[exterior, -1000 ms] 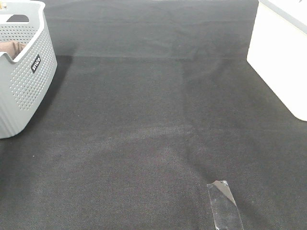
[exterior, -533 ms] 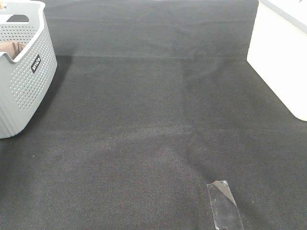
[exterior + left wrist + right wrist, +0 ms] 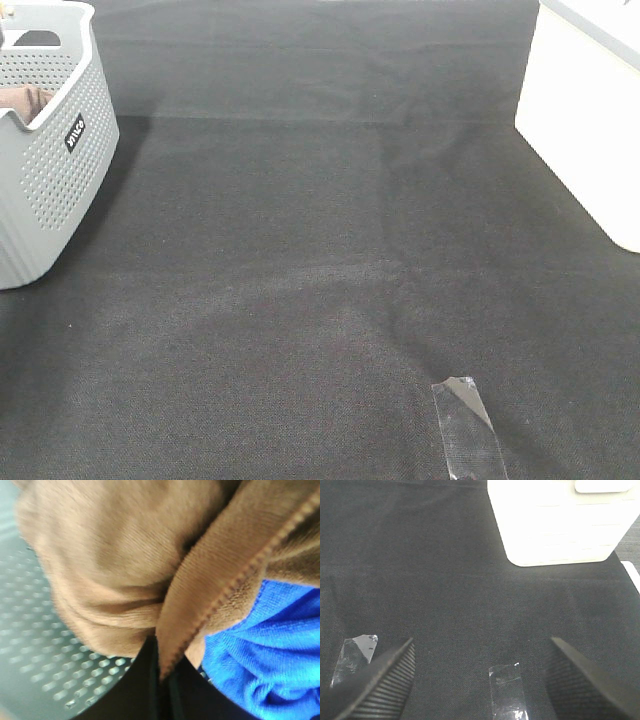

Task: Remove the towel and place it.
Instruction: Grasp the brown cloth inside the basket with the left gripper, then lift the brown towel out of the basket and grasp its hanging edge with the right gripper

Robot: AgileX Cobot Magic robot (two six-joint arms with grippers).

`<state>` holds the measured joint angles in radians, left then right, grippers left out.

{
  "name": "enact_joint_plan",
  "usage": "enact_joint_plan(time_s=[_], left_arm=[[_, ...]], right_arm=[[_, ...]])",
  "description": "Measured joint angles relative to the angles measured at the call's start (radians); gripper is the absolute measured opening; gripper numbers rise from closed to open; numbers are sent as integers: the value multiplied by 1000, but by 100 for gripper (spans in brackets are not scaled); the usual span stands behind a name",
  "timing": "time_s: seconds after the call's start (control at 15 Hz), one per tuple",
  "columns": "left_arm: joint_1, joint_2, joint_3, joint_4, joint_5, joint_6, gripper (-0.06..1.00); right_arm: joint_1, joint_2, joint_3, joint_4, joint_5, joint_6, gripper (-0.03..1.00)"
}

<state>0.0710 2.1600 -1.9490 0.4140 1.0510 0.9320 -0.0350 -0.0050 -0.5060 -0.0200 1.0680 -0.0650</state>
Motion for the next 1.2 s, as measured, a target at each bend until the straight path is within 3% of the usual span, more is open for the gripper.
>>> enact_joint_plan(time_s=[0.33,0.8,1.0,1.13,1.2], left_arm=[[-107,-157,-5,3,-1,-212,0],[-299,-357,-5,7,7,-308,0],[-408,-457,-5,10,29,-408,0],[-494,-512,-5,18,29,-457,0],[-544,-529,-5,30,26,-467,0]], right_arm=[[0,0,0,0,0,0,70],[0,0,0,0,0,0,70],[0,0,0,0,-9,0,70],[0,23,-15,35,-85,-10,70],[0,64,-18,106,-164,-61,70]])
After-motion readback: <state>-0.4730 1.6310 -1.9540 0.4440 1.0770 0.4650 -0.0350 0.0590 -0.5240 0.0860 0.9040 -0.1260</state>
